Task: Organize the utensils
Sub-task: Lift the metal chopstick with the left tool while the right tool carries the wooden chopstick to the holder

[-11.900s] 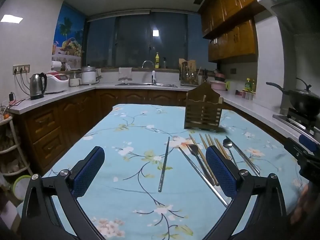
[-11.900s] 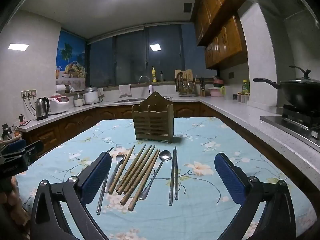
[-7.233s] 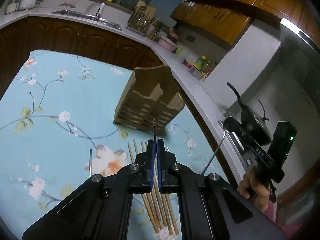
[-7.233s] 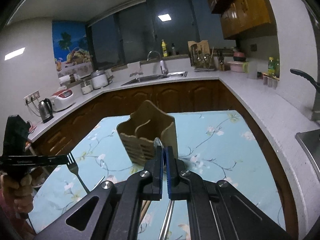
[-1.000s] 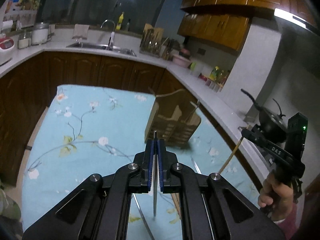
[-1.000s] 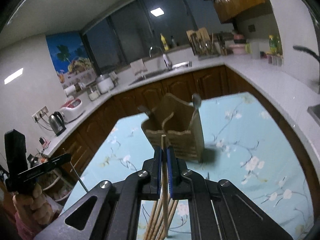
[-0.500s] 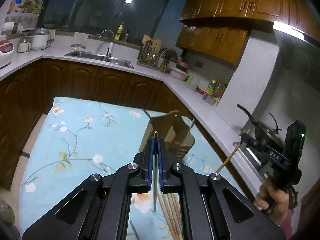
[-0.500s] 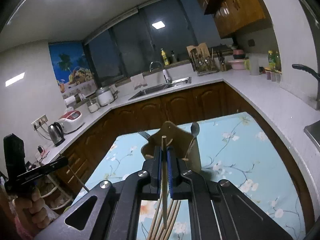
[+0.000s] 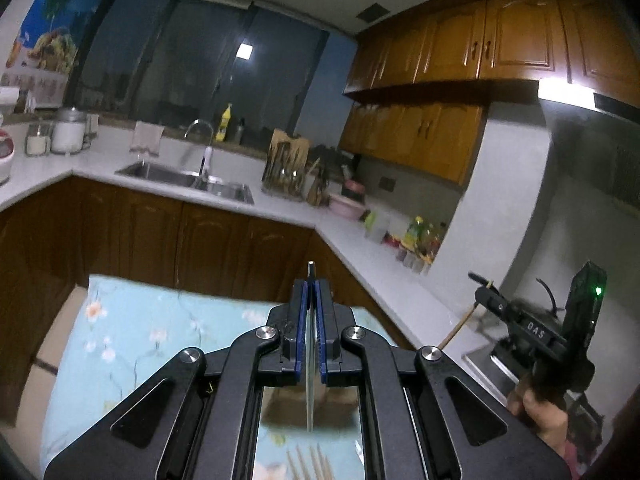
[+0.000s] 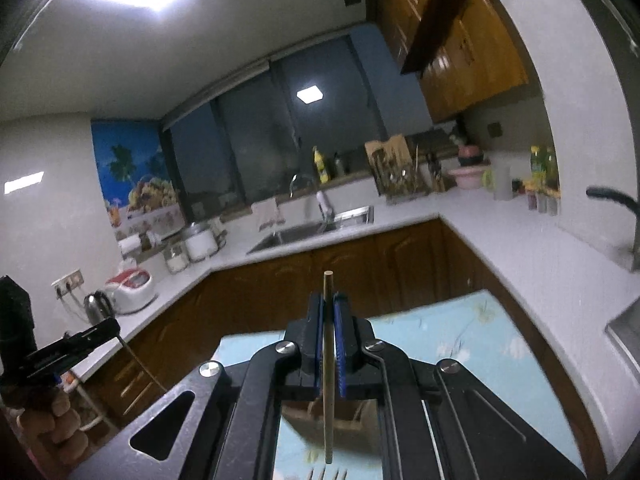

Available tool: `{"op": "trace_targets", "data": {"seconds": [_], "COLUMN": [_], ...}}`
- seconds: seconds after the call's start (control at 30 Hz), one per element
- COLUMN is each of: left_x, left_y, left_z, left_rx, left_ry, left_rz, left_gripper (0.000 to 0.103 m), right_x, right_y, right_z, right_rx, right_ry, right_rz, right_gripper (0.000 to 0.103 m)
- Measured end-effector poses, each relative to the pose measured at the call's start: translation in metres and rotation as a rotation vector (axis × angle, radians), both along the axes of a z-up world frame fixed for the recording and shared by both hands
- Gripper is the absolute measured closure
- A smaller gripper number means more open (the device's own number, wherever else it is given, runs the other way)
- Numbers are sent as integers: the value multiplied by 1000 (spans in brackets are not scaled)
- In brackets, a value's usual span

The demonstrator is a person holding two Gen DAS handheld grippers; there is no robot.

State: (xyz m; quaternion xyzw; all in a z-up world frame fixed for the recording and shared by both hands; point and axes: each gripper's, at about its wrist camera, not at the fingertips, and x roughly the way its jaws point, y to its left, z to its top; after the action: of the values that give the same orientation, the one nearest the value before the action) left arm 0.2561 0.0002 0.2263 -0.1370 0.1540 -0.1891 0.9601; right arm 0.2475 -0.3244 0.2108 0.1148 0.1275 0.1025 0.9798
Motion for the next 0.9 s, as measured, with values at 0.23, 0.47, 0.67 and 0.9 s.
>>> {"op": "trace_targets", "data": {"seconds": [0.23, 0.47, 0.67, 0.9], "left_x": [52, 88, 97, 105], "left_y": [-21, -35, -46, -52], "left_z": [-11, -65, -102, -127], "left_rx": [-3, -11, 27, 56], "left_ry": [-12, 66, 111, 162], "left_rz": [32, 59, 74, 68], "left_gripper": [99, 99, 99, 98], "right_x": [40, 63, 70, 70], "right_y": [2, 6, 4, 1], "right_z": [-3, -51, -86, -101], "right_rx": [-28, -50, -42, -25], "right_ry": [-19, 32, 77, 118], "right_rz": [-40, -57, -69, -77], "right_gripper": [97, 97, 97, 97]}}
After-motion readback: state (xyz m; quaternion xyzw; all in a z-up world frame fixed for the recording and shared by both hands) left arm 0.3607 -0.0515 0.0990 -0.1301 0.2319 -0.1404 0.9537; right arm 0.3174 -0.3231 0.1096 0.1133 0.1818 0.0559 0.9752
